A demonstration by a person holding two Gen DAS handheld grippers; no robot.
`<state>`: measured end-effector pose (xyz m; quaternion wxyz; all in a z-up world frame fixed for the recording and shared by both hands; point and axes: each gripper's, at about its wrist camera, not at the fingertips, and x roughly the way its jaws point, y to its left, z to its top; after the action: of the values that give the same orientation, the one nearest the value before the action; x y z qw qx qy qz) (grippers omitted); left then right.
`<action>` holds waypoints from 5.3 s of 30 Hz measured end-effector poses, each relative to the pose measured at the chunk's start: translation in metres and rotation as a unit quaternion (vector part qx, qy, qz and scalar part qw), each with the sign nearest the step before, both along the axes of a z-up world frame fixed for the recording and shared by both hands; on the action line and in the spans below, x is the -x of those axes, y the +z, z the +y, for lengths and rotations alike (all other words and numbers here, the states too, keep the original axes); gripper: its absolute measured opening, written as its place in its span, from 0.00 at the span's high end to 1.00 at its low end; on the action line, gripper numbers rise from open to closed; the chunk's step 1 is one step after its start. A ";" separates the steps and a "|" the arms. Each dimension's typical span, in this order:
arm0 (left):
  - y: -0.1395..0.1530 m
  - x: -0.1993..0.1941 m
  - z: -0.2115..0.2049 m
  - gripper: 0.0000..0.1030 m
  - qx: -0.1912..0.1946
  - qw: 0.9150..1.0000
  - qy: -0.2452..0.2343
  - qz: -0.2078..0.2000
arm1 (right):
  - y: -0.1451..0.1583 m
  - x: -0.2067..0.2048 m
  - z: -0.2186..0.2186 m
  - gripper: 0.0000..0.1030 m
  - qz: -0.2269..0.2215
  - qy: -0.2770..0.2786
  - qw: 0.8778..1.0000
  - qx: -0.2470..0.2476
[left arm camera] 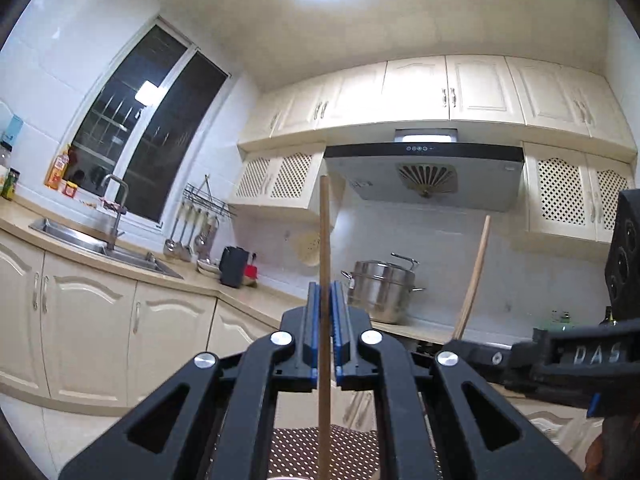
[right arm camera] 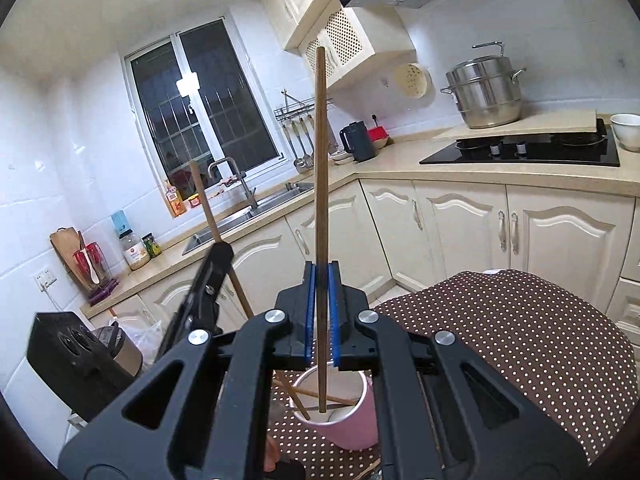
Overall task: Organize utensils
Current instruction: 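Lift both chopsticks over the pink cup and release them inside, then return both tools to the utensil pile beside the cup, then close the left tool on a chopstick while the right tool grips another chopstick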
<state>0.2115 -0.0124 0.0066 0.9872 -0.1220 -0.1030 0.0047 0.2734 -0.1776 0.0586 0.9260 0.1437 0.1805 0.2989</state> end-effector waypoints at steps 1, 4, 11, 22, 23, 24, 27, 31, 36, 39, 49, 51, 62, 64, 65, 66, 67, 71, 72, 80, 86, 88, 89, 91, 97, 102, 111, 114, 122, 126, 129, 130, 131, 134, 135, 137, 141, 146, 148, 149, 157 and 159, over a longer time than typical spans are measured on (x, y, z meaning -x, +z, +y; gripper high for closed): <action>-0.001 -0.001 0.000 0.95 -0.004 1.000 0.005 -0.003 | -0.002 -0.002 0.001 0.94 0.001 0.000 1.000 0.002; -0.003 -0.004 -0.005 0.95 -0.015 1.000 0.015 0.002 | -0.011 -0.007 0.001 0.94 0.007 0.003 1.000 -0.002; -0.009 -0.010 -0.022 0.95 -0.046 0.998 0.031 0.007 | -0.029 -0.013 0.002 0.94 0.018 0.002 1.000 -0.001; -0.022 -0.005 -0.013 0.82 -0.030 0.998 0.024 0.040 | -0.041 -0.007 0.011 0.94 0.028 0.011 0.999 0.025; -0.022 -0.004 -0.011 0.76 -0.025 0.998 0.027 0.046 | -0.041 -0.006 0.012 0.94 0.029 0.011 0.999 0.028; -0.022 -0.004 -0.010 0.76 -0.023 0.998 0.025 0.050 | -0.042 -0.005 0.013 0.94 0.030 0.010 0.999 0.029; -0.019 -0.002 -0.005 0.75 -0.013 0.997 0.015 0.073 | -0.044 -0.004 0.013 0.94 0.034 0.008 0.999 0.031; -0.018 0.001 -0.001 0.70 -0.017 0.995 0.016 0.096 | -0.046 0.000 0.014 0.94 0.038 0.006 0.999 0.035; -0.014 0.009 0.006 0.61 -0.015 0.993 0.023 0.116 | -0.047 0.001 0.017 0.93 0.046 0.004 0.998 0.043; -0.009 0.015 0.010 0.54 -0.019 0.992 0.023 0.124 | -0.049 -0.001 0.020 0.93 0.057 0.005 0.997 0.045; 0.005 0.037 0.026 0.39 -0.035 0.988 0.021 0.149 | -0.049 0.010 0.029 0.79 0.077 -0.016 0.995 0.058; 0.006 0.042 0.030 0.37 -0.033 0.987 0.021 0.154 | -0.046 0.015 0.029 0.45 0.072 -0.025 0.995 0.060; 0.011 0.063 0.038 0.29 -0.065 0.974 -0.027 0.217 | -0.041 0.048 0.018 0.45 0.074 -0.051 0.993 0.080; 0.007 0.063 0.034 0.29 -0.082 0.964 -0.044 0.251 | -0.044 0.053 0.011 0.45 0.084 -0.059 0.991 0.083; 0.005 0.063 0.032 0.29 -0.089 0.960 -0.048 0.262 | -0.046 0.056 0.008 0.45 0.088 -0.062 0.991 0.085; 0.002 0.064 0.028 0.29 -0.098 0.955 -0.052 0.276 | -0.049 0.059 0.004 0.45 0.092 -0.066 0.990 0.087; -0.001 0.064 0.025 0.29 -0.105 0.951 -0.055 0.285 | -0.053 0.064 0.000 0.45 0.100 -0.070 0.988 0.090; -0.013 0.069 0.009 0.29 -0.135 0.934 -0.086 0.320 | -0.066 0.076 -0.012 0.45 0.123 -0.080 0.984 0.101; -0.017 0.068 0.004 0.29 -0.138 0.927 -0.103 0.333 | -0.071 0.080 -0.015 0.45 0.131 -0.084 0.982 0.104; -0.069 0.047 -0.030 0.29 -0.155 0.852 -0.204 0.457 | -0.109 0.104 -0.039 0.44 0.186 -0.102 0.969 0.128; -0.112 0.030 -0.047 0.45 -0.145 0.793 -0.233 0.544 | -0.136 0.115 -0.054 0.44 0.219 -0.104 0.962 0.125; -0.122 0.026 -0.050 0.53 -0.139 0.779 -0.236 0.563 | -0.140 0.118 -0.057 0.44 0.224 -0.103 0.961 0.125; -0.125 0.024 -0.051 0.55 -0.136 0.774 -0.237 0.571 | -0.141 0.119 -0.058 0.44 0.226 -0.102 0.961 0.124; -0.130 0.022 -0.053 0.60 -0.138 0.769 -0.237 0.578 | -0.143 0.121 -0.061 0.43 0.228 -0.101 0.961 0.121; -0.143 0.013 -0.069 0.72 -0.150 0.751 -0.237 0.598 | -0.147 0.124 -0.068 0.42 0.234 -0.098 0.961 0.113; -0.147 0.004 -0.076 0.86 -0.149 0.751 -0.232 0.600 | -0.148 0.123 -0.065 0.42 0.239 -0.093 0.960 0.115; -0.151 -0.001 -0.078 0.95 -0.141 0.747 -0.241 0.603 | -0.151 0.113 -0.059 0.42 0.248 -0.088 0.957 0.119; -0.153 -0.002 -0.079 0.95 -0.134 0.744 -0.249 0.606 | -0.154 0.107 -0.057 0.42 0.257 -0.086 0.955 0.120; -0.158 -0.007 -0.081 0.93 -0.131 0.735 -0.260 0.613 | -0.158 0.094 -0.055 0.42 0.274 -0.086 0.950 0.123; -0.161 -0.009 -0.083 0.94 -0.127 0.735 -0.264 0.611 | -0.159 0.091 -0.054 0.42 0.278 -0.085 0.948 0.126; -0.161 -0.010 -0.083 0.95 -0.123 0.738 -0.265 0.609 | -0.160 0.088 -0.053 0.42 0.282 -0.085 0.947 0.130; -0.161 -0.010 -0.079 0.95 -0.118 0.740 -0.265 0.607 | -0.161 0.088 -0.053 0.42 0.284 -0.085 0.946 0.131; -0.160 -0.009 -0.077 0.96 -0.112 0.743 -0.267 0.604 | -0.162 0.087 -0.053 0.42 0.286 -0.085 0.945 0.132; -0.150 -0.005 -0.067 0.96 -0.090 0.758 -0.277 0.584 | -0.164 0.082 -0.050 0.42 0.295 -0.089 0.940 0.144; -0.146 -0.003 -0.064 0.96 -0.086 0.764 -0.278 0.576 | -0.165 0.079 -0.049 0.42 0.299 -0.090 0.938 0.151; -0.137 0.001 -0.059 0.96 -0.077 0.775 -0.283 0.560 | -0.166 0.075 -0.044 0.42 0.304 -0.090 0.934 0.162; -0.122 0.009 -0.048 0.96 -0.063 0.789 -0.290 0.538 | -0.169 0.064 -0.027 0.43 0.311 -0.090 0.926 0.195; -0.107 0.016 -0.031 0.96 -0.052 0.802 -0.288 0.521 | -0.177 0.050 -0.016 0.52 0.321 -0.100 0.913 0.231; -0.104 0.019 -0.027 0.96 -0.050 0.804 -0.286 0.519 | -0.177 0.045 -0.014 0.54 0.323 -0.103 0.911 0.236; -0.104 0.020 -0.025 0.96 -0.049 0.805 -0.286 0.518 | -0.177 0.042 -0.011 0.55 0.324 -0.104 0.909 0.239; -0.099 0.023 -0.020 0.96 -0.045 0.812 -0.284 0.509 | -0.177 0.005 0.004 0.75 0.334 -0.110 0.885 0.304; -0.095 0.025 -0.018 0.96 -0.044 0.816 -0.283 0.501 | -0.176 0.000 0.006 0.86 0.338 -0.103 0.883 0.307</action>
<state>0.1869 -0.0308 -0.0888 0.8644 -0.0826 0.4451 -0.2189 0.2735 -0.1717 -0.1174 0.8321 -0.0377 0.5496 0.0642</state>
